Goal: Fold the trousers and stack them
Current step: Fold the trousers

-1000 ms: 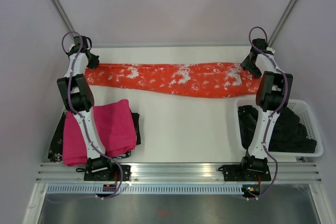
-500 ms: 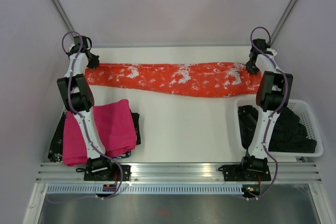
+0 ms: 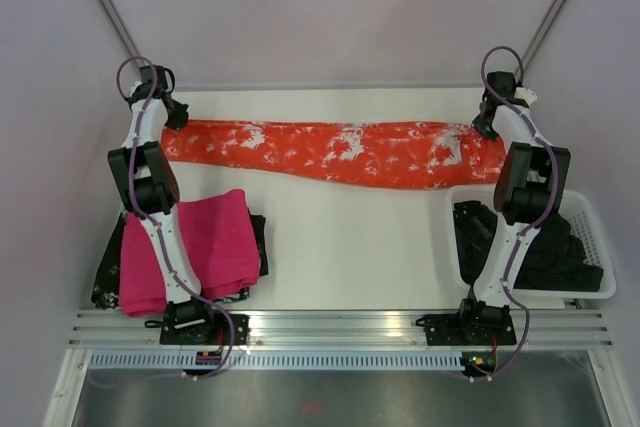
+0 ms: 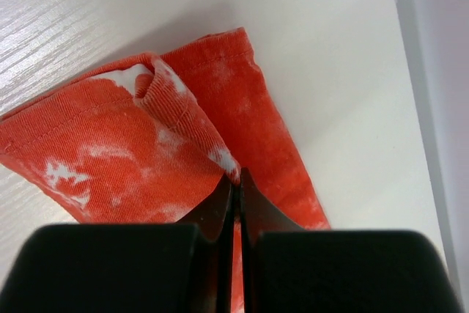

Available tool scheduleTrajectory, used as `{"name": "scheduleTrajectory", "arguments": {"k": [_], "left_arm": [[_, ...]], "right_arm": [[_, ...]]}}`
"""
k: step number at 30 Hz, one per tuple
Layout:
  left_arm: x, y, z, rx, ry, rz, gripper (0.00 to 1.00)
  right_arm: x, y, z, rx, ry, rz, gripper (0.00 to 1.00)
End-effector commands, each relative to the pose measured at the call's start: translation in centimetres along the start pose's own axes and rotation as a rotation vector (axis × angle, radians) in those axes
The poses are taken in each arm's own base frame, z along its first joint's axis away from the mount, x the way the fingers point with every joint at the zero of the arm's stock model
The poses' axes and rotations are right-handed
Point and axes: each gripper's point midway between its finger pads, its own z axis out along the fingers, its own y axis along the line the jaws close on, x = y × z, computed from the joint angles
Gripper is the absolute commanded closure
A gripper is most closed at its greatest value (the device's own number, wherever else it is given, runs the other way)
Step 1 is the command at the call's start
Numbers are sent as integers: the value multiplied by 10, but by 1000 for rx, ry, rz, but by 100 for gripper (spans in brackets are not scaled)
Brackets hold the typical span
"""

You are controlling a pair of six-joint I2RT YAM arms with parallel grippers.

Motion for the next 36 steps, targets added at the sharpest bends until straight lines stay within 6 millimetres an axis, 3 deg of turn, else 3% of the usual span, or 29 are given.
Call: {"name": "scheduleTrajectory", "arguments": {"k": [1,7,13,21,24,26,27,28,31,32,33,35,36], "left_arm": [[-54,-32,-42,96,-154,-10,98],[-55,-36,-34,108,-149,-15,98],[-36,-37,-14,127,-87,-32,98],[-39,-47,4,163,-108,-35,97],[-31,-47,18,179,-87,-26,87],[-24,-51,26,204,-63,-19,68],[-30,-59,24,238,-78,-2,61],[-32,-62,23,251,-79,9,43],[-42,-70,10,262,-97,70,13],[-46,-69,4,257,-104,92,11],[-53,-68,-11,250,-128,145,9],[-61,-53,-26,184,-159,206,4],[-58,-37,-26,138,-154,273,1]], "right_arm": [[-56,5,-23,-28,-159,41,100],[-61,12,-17,-41,-177,48,100],[-54,18,2,-58,-175,22,100],[-59,33,16,-100,-193,37,97],[-55,41,28,-120,-181,26,89],[-51,46,36,-135,-167,16,80],[-55,51,35,-156,-170,16,74],[-49,59,36,-194,-142,2,61],[-47,86,21,-346,-92,-61,39],[-45,89,15,-367,-83,-108,29],[-40,95,8,-386,-77,-142,25],[-48,97,-17,-400,-112,-199,19],[-38,93,-20,-390,-105,-256,17]]}}
